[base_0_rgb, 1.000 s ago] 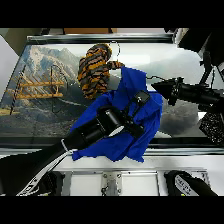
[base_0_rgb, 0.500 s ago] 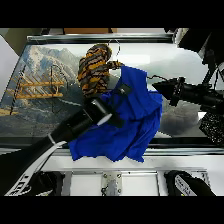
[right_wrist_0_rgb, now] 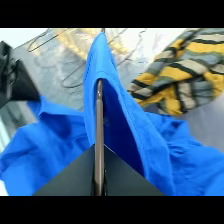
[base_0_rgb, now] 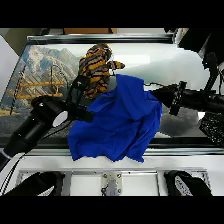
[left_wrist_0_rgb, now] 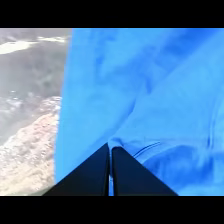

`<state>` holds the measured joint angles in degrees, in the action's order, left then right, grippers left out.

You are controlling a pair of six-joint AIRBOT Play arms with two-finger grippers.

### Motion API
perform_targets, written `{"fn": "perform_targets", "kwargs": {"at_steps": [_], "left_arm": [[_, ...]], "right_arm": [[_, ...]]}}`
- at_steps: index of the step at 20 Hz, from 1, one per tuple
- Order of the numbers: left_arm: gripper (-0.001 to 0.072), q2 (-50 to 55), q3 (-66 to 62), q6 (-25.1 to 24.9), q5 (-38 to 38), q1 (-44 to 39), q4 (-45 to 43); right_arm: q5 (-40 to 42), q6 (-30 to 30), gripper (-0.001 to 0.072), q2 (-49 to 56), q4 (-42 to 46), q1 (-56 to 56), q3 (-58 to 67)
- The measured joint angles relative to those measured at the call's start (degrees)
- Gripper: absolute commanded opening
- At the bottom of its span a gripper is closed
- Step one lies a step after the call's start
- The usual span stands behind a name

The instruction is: Fold the clothes and pants, and hang the long-sleeved shirts on hangers.

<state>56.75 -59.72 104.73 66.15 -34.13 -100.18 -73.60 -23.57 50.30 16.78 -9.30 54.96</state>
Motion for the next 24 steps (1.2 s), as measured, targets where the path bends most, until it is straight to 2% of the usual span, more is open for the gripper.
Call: {"fn": "perform_targets", "kwargs": {"at_steps": [1, 2, 7, 10, 16, 20, 24], "left_arm": [[0.0384, -1.49, 1.36, 0.00, -1.70, 1.25, 0.04], [0.0623, -2.73, 2.34, 0.00, -3.34, 2.51, 0.22], [0.0620, -7.06, 4.24, 0.92, -7.89, 7.61, 3.52], [0.0620, -8.44, 4.52, 1.81, -8.74, 7.06, 6.14], [0.0619, -3.13, 4.35, 7.45, -11.13, -5.01, 7.04], [0.0620, 3.91, -0.94, 13.90, -10.82, -13.27, -0.24], [0.0619, 11.04, -7.52, 16.61, -7.50, -16.61, -4.98]], "right_arm": [[0.11, -0.07, 0.0001, -0.15, 0.09, 0.94, -0.04], [0.46, -0.09, 0.0001, -0.28, 0.13, 1.75, -0.07], [3.91, -0.46, 0.0002, -0.50, 0.02, 3.67, -0.07], [6.29, -0.83, 0.0001, -0.52, -0.04, 3.96, -0.07], [9.25, -2.67, 0.0001, -0.52, -0.26, 4.11, -0.07], [9.77, -2.91, 0.0002, -0.52, -0.26, 4.11, -0.07], [9.92, -3.06, 0.0002, -0.52, -0.26, 4.11, -0.07]]}}
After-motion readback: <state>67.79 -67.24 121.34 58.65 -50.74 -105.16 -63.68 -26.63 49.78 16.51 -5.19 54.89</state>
